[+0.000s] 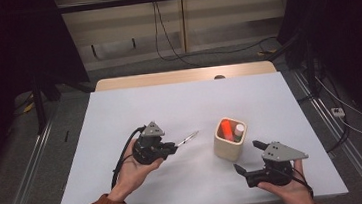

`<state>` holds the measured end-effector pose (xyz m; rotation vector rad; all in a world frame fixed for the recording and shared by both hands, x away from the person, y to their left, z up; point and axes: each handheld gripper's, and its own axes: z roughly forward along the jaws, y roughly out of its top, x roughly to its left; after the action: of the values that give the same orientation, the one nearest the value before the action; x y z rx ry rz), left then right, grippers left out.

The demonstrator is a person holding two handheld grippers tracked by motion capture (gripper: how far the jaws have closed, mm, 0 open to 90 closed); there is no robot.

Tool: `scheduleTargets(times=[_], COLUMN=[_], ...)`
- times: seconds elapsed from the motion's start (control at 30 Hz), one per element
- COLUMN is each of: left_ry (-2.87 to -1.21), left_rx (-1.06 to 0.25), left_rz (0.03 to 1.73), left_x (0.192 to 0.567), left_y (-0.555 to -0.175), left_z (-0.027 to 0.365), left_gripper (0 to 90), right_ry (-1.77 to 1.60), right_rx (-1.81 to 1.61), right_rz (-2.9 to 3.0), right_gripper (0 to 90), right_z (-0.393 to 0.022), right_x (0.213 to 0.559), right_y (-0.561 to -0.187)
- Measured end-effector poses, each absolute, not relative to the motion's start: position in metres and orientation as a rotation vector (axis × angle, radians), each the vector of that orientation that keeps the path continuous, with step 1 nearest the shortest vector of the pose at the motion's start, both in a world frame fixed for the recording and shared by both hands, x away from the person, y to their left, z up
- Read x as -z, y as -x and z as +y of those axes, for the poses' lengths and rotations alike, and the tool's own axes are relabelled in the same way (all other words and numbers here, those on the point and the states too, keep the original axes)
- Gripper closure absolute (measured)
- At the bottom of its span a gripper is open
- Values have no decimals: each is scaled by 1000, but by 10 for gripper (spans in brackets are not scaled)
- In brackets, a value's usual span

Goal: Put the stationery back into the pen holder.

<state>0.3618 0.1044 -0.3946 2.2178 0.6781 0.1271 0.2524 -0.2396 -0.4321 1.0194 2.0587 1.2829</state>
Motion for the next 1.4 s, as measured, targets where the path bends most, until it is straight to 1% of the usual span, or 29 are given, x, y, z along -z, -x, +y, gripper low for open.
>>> scheduleTargets(times=[0.3, 0.33, 0.37, 0.4, 0.47, 0.57, 1.0, 1.4], left_ry=[-2222, -2222, -2224, -2228, -2232, -2235, -2269, -2301], left_rx=[-100, -95, -86, -80, -73, -60, -2, 28], left_rz=[655, 654, 651, 649, 636, 636, 600, 586], left_x=[393, 394, 394, 394, 394, 394, 397, 398], left_y=[-344, -343, -342, -341, -339, -337, -331, -333], left_z=[118, 119, 121, 121, 123, 126, 123, 117], left_gripper=[803, 803, 803, 803, 803, 803, 803, 803], right_ry=[-936, -923, -912, -904, -868, -819, -694, -479], right_rx=[-1269, -1264, -1256, -1250, -1256, -1266, -1240, -1117], right_rz=[2109, 2115, 2122, 2133, 2153, 2167, 2251, 2288], right_gripper=[52, 48, 15, 14, 88, 57, 82, 155], right_z=[-216, -212, -209, -205, -199, -186, -151, -116], right_x=[431, 431, 431, 431, 431, 430, 433, 432], right_y=[-244, -243, -243, -242, -240, -236, -245, -260])
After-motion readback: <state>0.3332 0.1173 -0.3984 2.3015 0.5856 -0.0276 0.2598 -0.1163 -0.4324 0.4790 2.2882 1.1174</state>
